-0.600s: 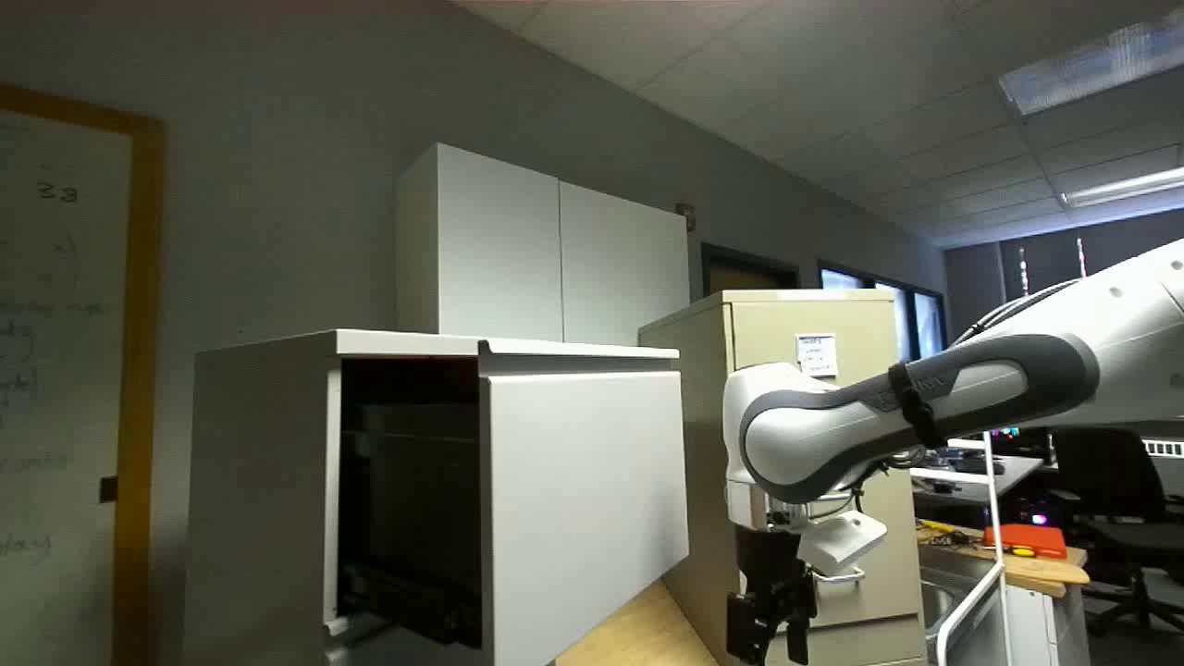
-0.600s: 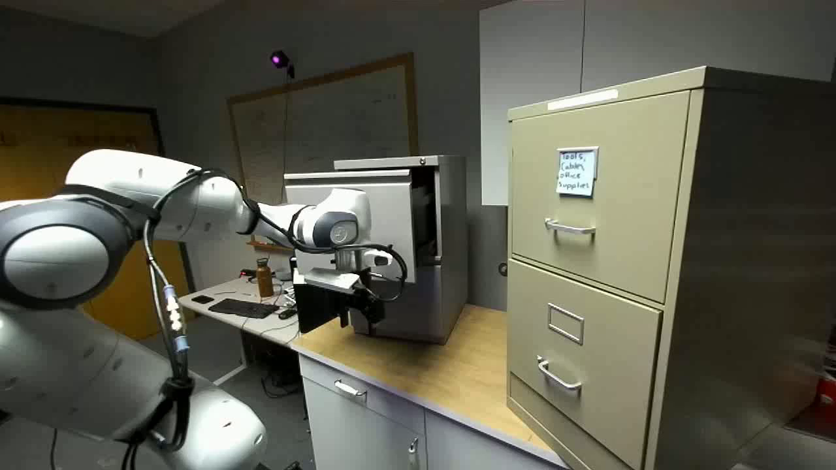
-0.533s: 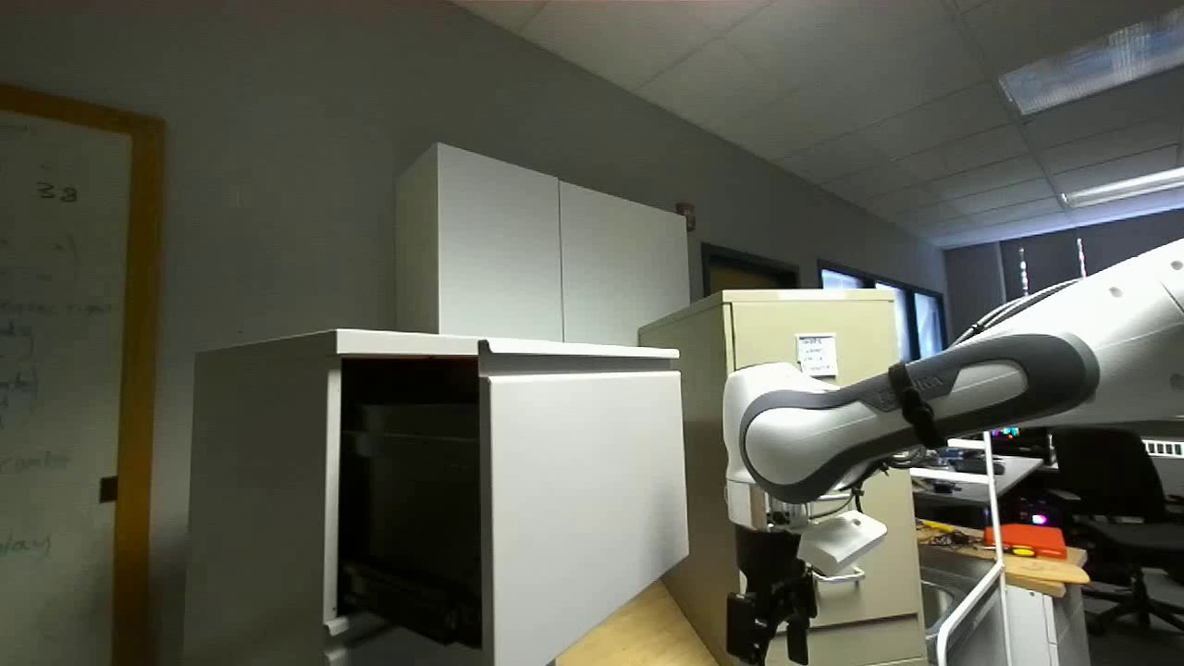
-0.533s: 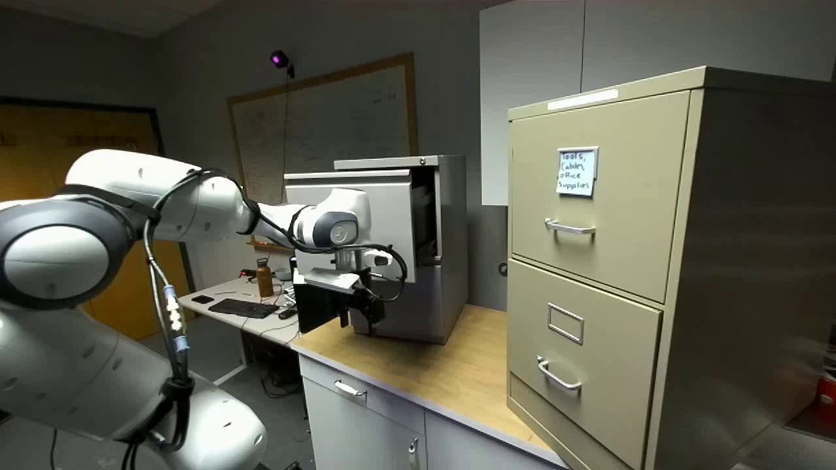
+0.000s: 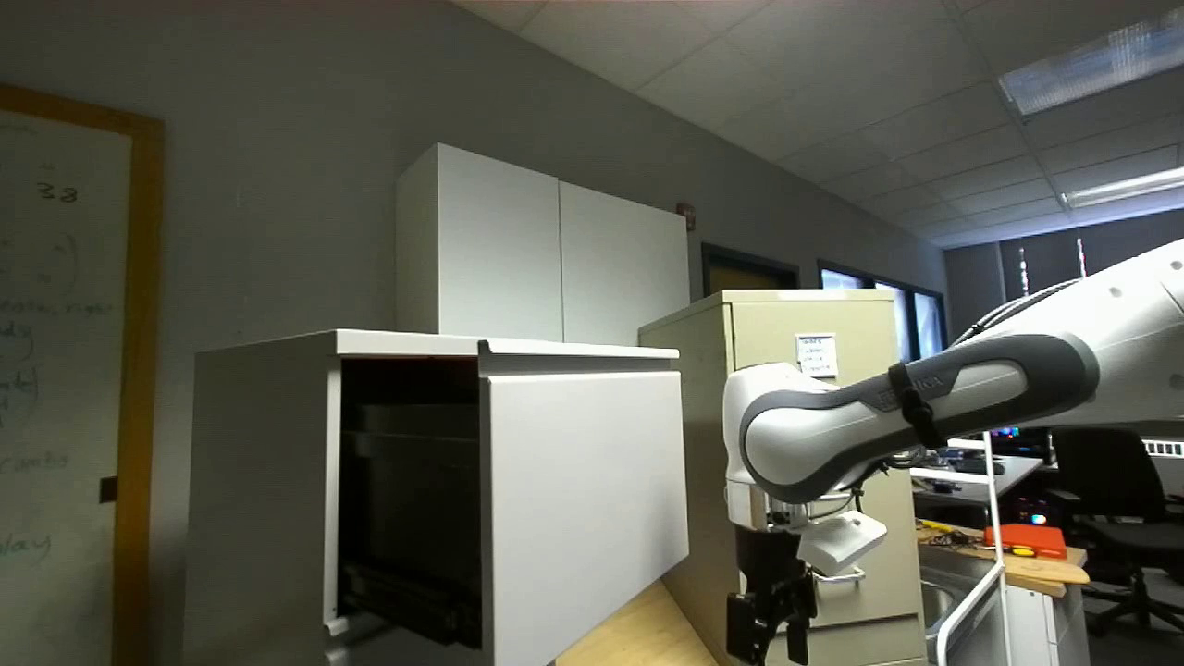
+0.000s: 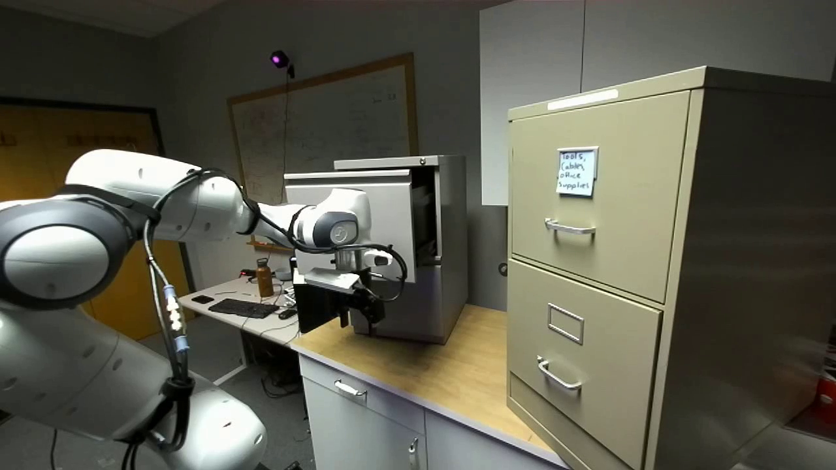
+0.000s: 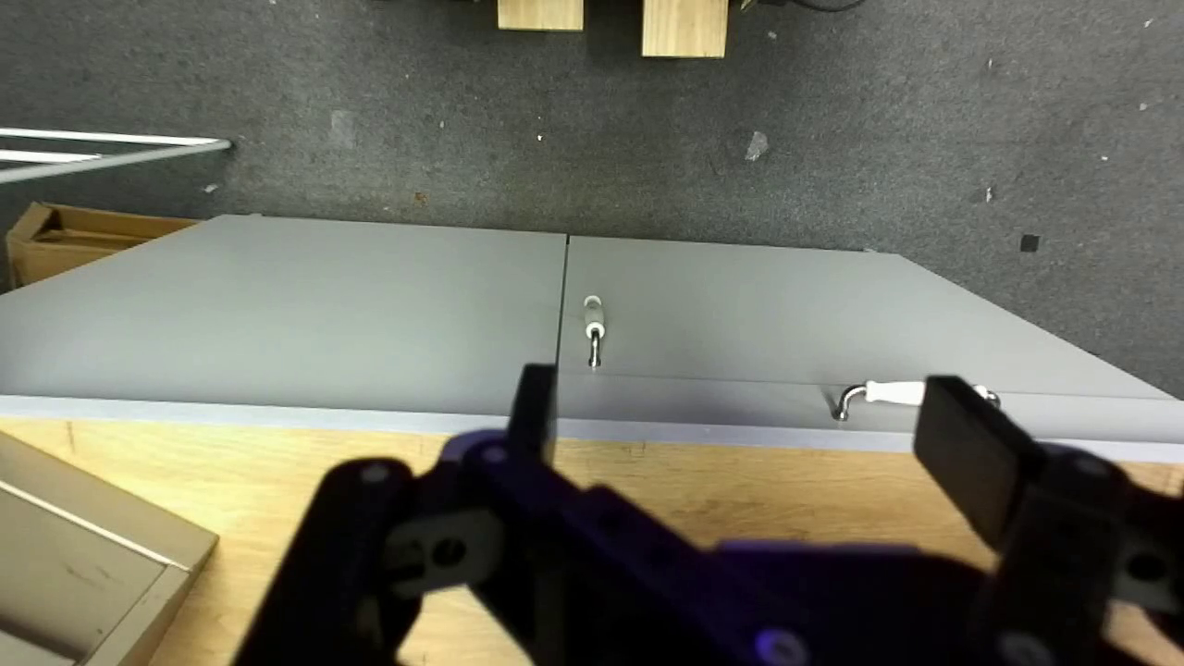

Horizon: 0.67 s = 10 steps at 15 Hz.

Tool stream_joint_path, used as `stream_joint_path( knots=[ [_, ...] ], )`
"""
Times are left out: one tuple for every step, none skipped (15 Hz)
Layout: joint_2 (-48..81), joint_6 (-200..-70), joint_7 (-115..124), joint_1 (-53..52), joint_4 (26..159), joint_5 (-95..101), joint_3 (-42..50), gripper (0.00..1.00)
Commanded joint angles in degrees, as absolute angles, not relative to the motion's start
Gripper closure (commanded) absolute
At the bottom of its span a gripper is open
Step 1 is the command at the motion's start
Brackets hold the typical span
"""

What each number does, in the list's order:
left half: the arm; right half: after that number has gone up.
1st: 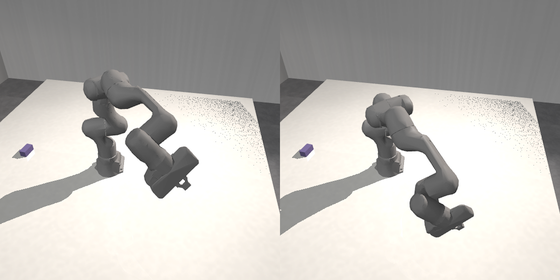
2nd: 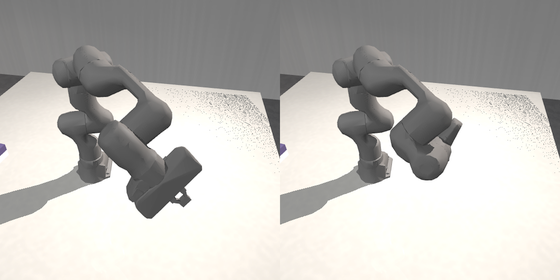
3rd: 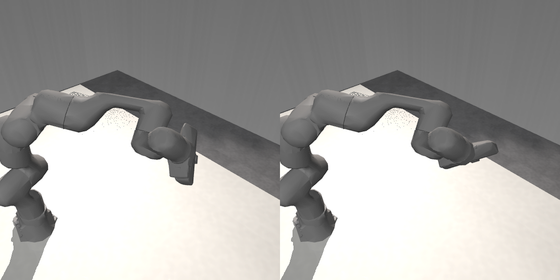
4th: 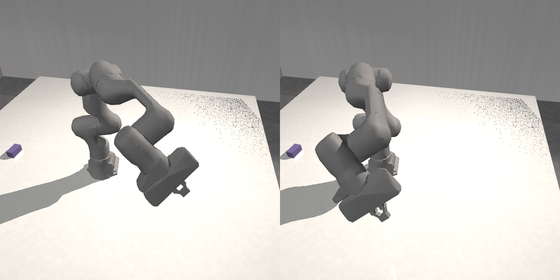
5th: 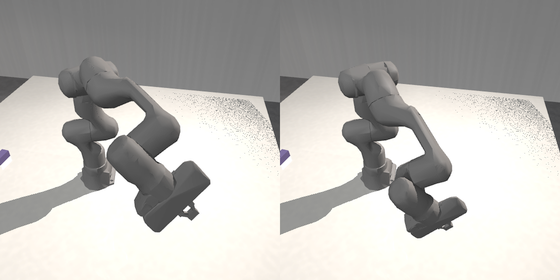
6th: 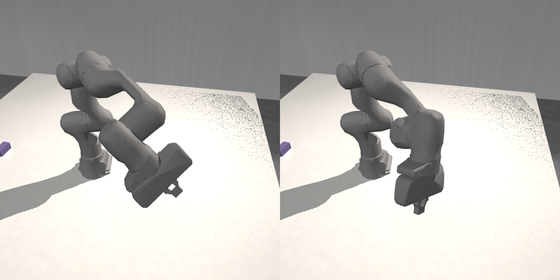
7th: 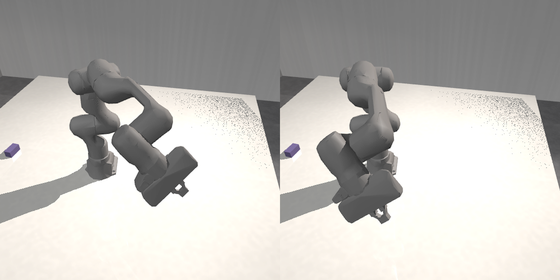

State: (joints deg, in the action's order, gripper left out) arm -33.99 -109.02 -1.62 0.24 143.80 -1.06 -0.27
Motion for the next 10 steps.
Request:
stream_joint_path(
  knots=[
    [-34.0, -108.9, -1.5, 0.0, 143.7, -0.9, -0.1, 0.0],
    [-34.0, -108.9, -1.5, 0.0, 143.7, -0.9, -0.1, 0.0],
    [-34.0, -108.9, -1.5, 0.0, 143.7, -0.9, -0.1, 0.0],
    [-34.0, -108.9, -1.5, 0.0, 143.7, -0.9, -0.1, 0.0],
    [-34.0, -108.9, -1.5, 0.0, 143.7, -0.9, -0.1, 0.0],
    [-34.0, -108.9, -1.5, 0.0, 143.7, -0.9, -0.1, 0.0],
    [-34.1, -109.0, -1.0, 0.2, 143.7, -0.6, -0.2, 0.0],
    [-34.1, -108.8, -1.0, 0.2, 143.3, -0.8, -0.2, 0.0],
    [-34.3, -108.7, -0.8, 0.1, 142.7, -1.2, -0.1, 0.0],
    [-34.5, -108.6, -0.9, 0.0, 142.3, -1.3, -0.2, 0.0]
  ],
)
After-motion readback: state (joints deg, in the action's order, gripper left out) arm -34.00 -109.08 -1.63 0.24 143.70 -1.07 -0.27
